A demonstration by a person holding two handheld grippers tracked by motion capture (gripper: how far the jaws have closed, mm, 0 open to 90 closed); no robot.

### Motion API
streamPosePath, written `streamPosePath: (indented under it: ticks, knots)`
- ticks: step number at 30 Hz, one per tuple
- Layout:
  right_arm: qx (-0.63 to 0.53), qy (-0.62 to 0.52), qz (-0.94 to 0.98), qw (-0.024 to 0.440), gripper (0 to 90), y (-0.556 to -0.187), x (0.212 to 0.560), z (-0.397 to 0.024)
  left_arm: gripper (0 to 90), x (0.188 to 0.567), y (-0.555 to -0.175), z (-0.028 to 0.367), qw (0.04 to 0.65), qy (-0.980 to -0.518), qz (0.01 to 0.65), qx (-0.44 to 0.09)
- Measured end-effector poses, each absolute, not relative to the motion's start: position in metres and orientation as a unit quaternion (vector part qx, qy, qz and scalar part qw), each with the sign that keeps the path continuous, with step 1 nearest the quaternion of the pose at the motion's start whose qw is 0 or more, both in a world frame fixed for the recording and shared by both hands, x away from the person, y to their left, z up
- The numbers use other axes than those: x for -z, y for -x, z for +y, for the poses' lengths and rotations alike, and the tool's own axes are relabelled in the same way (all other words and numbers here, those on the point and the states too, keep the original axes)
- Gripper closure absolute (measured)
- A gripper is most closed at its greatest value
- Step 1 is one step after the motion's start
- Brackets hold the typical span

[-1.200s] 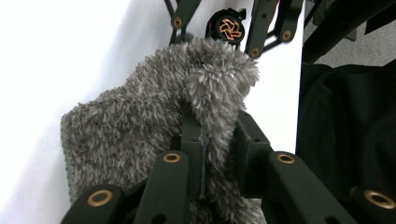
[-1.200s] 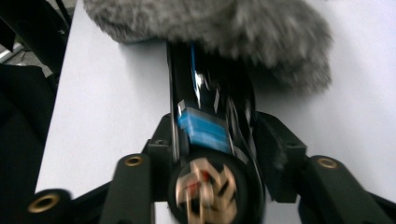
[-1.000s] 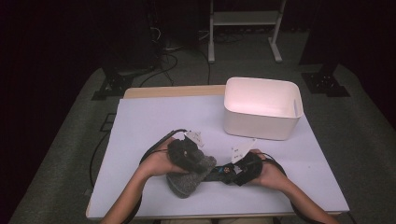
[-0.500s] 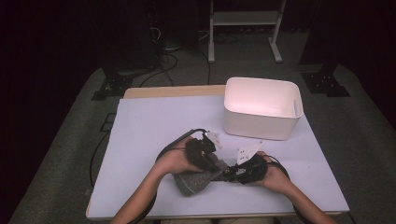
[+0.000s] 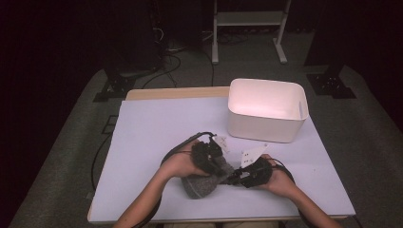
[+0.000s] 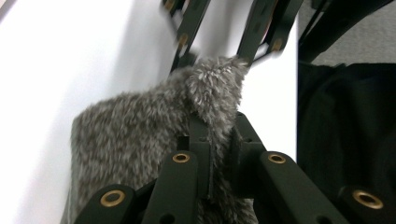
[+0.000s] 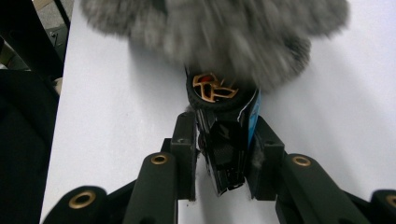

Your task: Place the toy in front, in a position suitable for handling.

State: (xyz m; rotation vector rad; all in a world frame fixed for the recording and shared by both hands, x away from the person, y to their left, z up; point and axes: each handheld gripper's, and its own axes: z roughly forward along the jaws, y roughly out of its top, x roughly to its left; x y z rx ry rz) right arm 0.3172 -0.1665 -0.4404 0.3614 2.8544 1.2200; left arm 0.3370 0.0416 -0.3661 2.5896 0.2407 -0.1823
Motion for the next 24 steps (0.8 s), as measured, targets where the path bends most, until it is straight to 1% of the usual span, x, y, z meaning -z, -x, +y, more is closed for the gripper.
streamPosePath:
  ticks: [7, 11, 13, 14, 15, 20, 22, 24]
  knots:
    - [-0.386, -0.114, 0.915, 0.007, 67.2, -0.318, 0.439, -0.165, 82.1, 0.366, -0.335, 0.096, 0.279, -0.949, 0.133, 0.059]
    - [-0.384, -0.112, 0.916, 0.006, 67.0, -0.319, 0.439, -0.165, 81.8, 0.369, -0.335, 0.115, 0.288, -0.944, 0.153, 0.058]
    - [-0.378, -0.111, 0.919, 0.002, 65.5, -0.320, 0.438, -0.164, 81.8, 0.371, -0.335, 0.117, 0.295, -0.940, 0.156, 0.066]
    - [-0.375, -0.106, 0.921, 0.009, 61.8, -0.320, 0.437, -0.163, 81.8, 0.372, -0.336, 0.116, 0.298, -0.939, 0.156, 0.067]
    - [-0.375, -0.102, 0.921, 0.017, 60.0, -0.320, 0.435, -0.162, 81.9, 0.373, -0.336, 0.115, 0.298, -0.939, 0.156, 0.067]
    - [-0.369, -0.090, 0.925, 0.018, 56.2, -0.323, 0.426, -0.148, 81.8, 0.370, -0.339, 0.107, 0.299, -0.939, 0.154, 0.067]
    - [-0.359, -0.084, 0.929, 0.018, 54.1, -0.325, 0.425, -0.143, 81.8, 0.370, -0.339, 0.104, 0.301, -0.939, 0.150, 0.070]
    - [-0.353, -0.083, 0.932, 0.018, 53.8, -0.328, 0.426, -0.139, 81.8, 0.371, -0.340, 0.100, 0.309, -0.937, 0.144, 0.077]
